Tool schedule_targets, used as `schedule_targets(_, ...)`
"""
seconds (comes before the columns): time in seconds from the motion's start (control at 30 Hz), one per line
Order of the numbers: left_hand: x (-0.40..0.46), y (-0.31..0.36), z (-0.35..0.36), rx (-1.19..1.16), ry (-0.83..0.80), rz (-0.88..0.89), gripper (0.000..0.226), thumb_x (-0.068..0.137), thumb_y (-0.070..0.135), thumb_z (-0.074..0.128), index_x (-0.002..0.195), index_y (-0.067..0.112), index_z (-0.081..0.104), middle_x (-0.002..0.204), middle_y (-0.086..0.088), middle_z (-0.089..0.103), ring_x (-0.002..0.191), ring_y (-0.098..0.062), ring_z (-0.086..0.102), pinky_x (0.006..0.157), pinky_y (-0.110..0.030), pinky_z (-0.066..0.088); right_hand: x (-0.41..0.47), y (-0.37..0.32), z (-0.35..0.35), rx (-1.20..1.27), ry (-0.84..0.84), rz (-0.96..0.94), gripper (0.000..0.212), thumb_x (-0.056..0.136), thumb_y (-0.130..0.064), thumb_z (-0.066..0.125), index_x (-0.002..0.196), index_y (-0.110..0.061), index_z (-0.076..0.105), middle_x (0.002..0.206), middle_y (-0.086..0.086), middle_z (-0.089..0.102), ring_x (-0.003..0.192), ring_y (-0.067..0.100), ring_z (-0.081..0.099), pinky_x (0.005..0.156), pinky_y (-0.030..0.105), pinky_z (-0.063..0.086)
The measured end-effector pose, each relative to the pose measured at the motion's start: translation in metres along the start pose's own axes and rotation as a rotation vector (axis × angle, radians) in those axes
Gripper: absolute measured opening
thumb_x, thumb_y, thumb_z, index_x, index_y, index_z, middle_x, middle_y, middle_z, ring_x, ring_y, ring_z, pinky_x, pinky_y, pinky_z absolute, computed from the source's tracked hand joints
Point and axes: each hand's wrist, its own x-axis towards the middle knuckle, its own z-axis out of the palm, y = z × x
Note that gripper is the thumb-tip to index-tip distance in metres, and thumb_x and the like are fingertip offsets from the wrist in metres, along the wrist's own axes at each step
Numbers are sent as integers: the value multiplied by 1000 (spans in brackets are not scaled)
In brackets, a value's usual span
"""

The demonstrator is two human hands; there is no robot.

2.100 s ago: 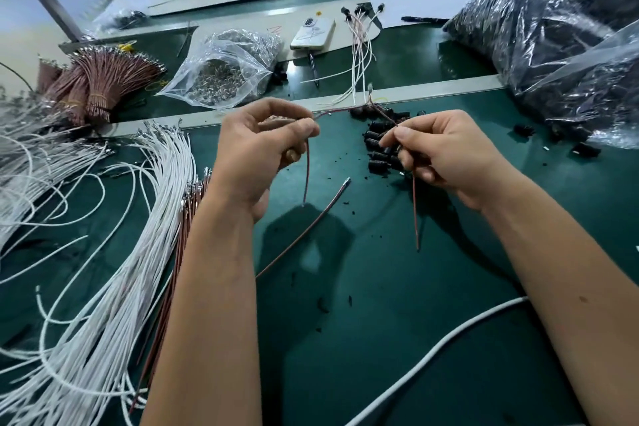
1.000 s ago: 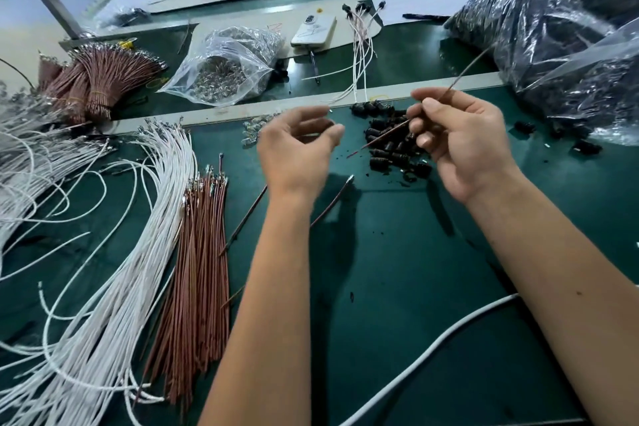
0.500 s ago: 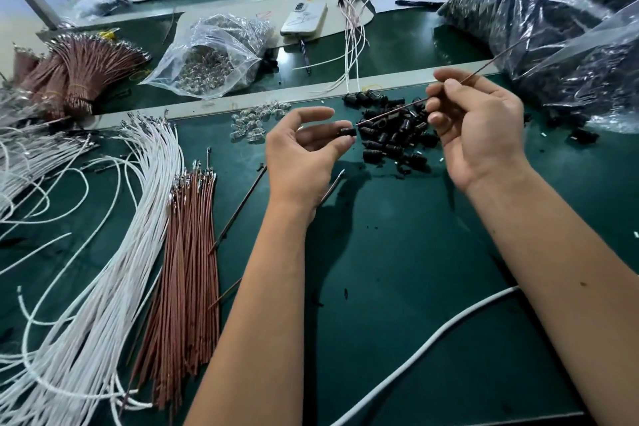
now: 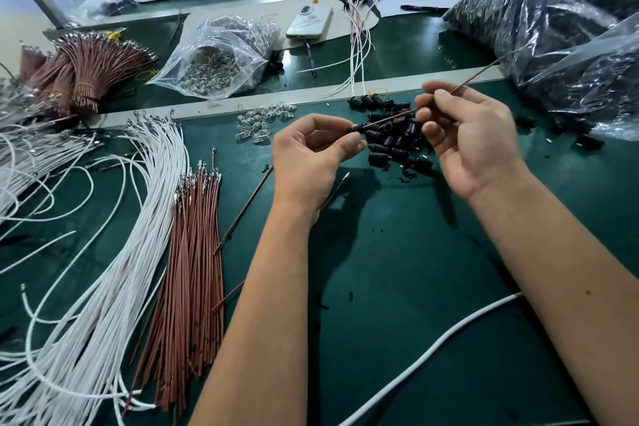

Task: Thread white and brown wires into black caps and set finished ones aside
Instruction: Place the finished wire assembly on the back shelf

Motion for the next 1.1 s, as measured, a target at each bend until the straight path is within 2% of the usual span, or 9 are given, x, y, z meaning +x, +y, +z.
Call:
schedule_targets(0.2,-2,3,2,-1,-24,16,11,82,-7,77,91,-2,73,85,-22,75,74,-32,74,77,-34,61,-5,8,4,-200,-151,-37,10,93,1,70,91,-8,71,79,7,76,69,16,75,57,19,54)
schedule_targets(0.33,-3,5,3,-22,-23,10,11,83,-5,77,93,-3,73,83,-20,75,71,-27,73,73,-31,61,-7,8,5,-147,-171,-28,11,83,-1,78,89,-8,71,80,9,78,72,18,77,59,17,55)
schedule_targets(0.43,-5,6,5,6,-45,23,11,82,-1,78,93,1,75,84,-19,76,73,-22,72,74,-32,61,-9,10,6,-155,-186,-32,17,74,-12,84,86,-12,73,82,9,78,71,18,77,53,19,53)
schedule_targets(0.57,-8,6,7,120,-110,82,12,80,3,82,90,4,77,83,-9,78,76,-15,73,73,-30,59,-10,15,8,-361,-168,-155,14,81,-5,85,84,-12,73,73,5,75,59,15,69,40,20,42)
schedule_targets(0.63,-9,6,9,182,-127,97,14,78,5,84,90,6,77,81,-7,78,78,-22,75,76,-36,61,-12,14,10,-378,-170,-198,13,82,-5,85,84,-10,74,70,5,74,53,12,64,40,19,40)
schedule_targets(0.77,-12,7,15,206,-158,77,19,77,7,83,93,11,73,82,-8,78,81,-31,75,82,-50,61,-15,13,12,-393,-233,-207,11,81,-5,85,78,-6,74,66,-3,73,54,3,62,50,12,45)
schedule_targets(0.87,-12,10,16,121,-163,37,22,80,5,81,99,14,73,82,-9,78,75,-22,73,74,-36,61,-16,13,12,-431,-275,-151,12,81,-19,87,78,-17,76,68,0,70,52,5,55,45,15,41)
schedule_targets(0.97,-11,14,16,-78,-61,-49,17,83,3,78,96,13,75,78,-6,76,65,-12,68,63,-21,53,-16,14,10,-534,-285,-187,17,89,-35,81,82,-20,75,64,-5,67,50,8,50,43,20,41)
schedule_targets(1.1,-10,17,15,-202,32,-157,12,85,4,75,87,16,72,85,-8,75,76,-17,67,64,-21,48,-19,16,11,-759,-383,-285,24,97,-33,73,81,-15,75,58,-8,63,50,1,53,48,13,42)
